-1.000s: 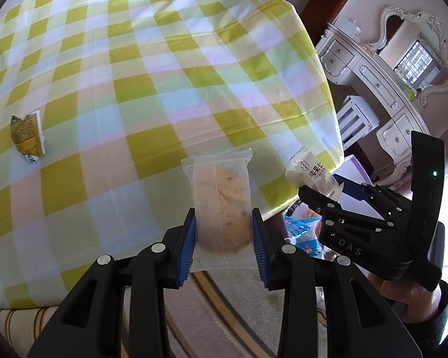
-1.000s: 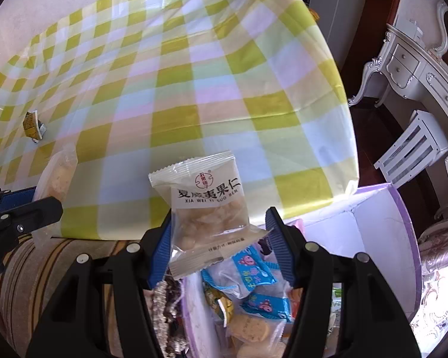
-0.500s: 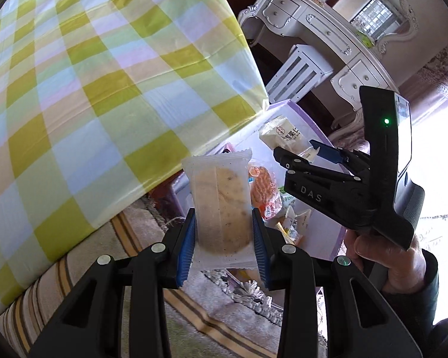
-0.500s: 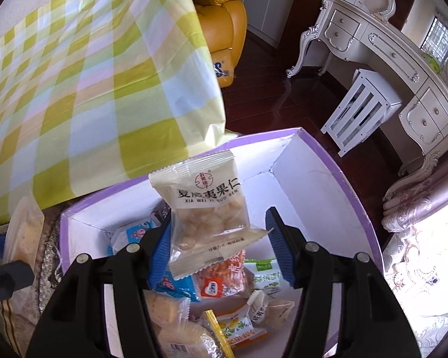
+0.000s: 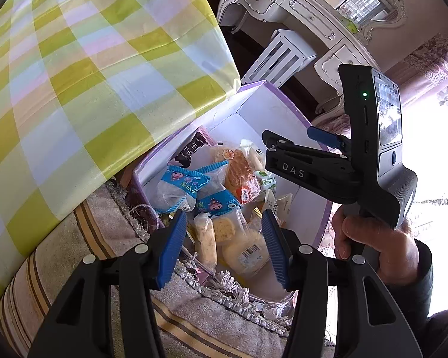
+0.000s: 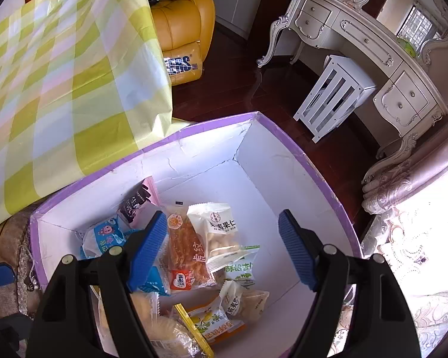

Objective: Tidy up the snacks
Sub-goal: 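Carry the biscuit bag and nut packet into the white box and open both tools, then move both open tools back over the last snacks on the table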

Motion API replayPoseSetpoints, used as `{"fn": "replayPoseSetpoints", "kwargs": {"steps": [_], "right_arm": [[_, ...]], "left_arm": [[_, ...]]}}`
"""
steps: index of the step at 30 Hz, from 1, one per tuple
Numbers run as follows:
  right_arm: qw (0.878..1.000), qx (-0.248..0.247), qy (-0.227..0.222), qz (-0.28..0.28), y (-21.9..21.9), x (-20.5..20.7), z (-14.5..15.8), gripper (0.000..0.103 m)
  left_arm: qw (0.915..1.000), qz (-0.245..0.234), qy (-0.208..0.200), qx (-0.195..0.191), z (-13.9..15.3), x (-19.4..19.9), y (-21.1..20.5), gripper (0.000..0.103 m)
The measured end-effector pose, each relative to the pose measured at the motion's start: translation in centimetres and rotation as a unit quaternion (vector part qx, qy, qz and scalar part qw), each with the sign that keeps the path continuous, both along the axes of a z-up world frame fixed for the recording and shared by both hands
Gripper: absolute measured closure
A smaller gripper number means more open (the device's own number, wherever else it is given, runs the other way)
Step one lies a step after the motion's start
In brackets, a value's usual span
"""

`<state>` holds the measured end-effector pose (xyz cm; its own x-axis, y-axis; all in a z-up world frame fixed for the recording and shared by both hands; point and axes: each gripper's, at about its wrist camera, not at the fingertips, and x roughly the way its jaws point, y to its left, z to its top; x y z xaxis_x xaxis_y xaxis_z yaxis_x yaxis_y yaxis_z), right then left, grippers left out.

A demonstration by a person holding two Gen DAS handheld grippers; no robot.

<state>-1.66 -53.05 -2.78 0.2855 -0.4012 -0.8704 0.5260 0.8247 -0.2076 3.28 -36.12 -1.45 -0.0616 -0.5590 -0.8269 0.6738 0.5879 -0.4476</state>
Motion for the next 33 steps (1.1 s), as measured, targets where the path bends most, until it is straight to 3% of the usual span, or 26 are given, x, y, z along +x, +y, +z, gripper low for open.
{"fn": "replayPoseSetpoints", "kwargs": {"steps": [6, 13, 23, 28, 33], "right_arm": [[1.000, 0.007, -0.003, 0.003, 0.7, 0.3, 0.4, 0.025], [0.999, 0.021, -0.022, 0.026, 2.7, 1.3, 1.3, 0.023], [0.995, 0.042, -0.044, 0.084, 7.4, 4.2, 2.8, 0.023], [0.990, 0.057, -0.051, 0.115, 10.1, 5.6, 3.3, 0.022], [0.982, 0.073, -0.056, 0.165, 14.0, 7.8, 3.9, 0.022]], "left_arm": [[0.9999, 0.015, -0.006, -0.006, 0.4, 0.3, 0.8, 0.046], [0.9985, 0.053, -0.009, -0.013, 0.7, 1.5, 3.0, 0.046], [0.9883, 0.149, -0.011, -0.029, 1.2, 4.7, 9.5, 0.046], [0.9701, 0.239, -0.004, -0.045, 1.2, 7.3, 15.7, 0.046], [0.9341, 0.351, -0.002, -0.064, 1.1, 9.8, 23.8, 0.047]]}}
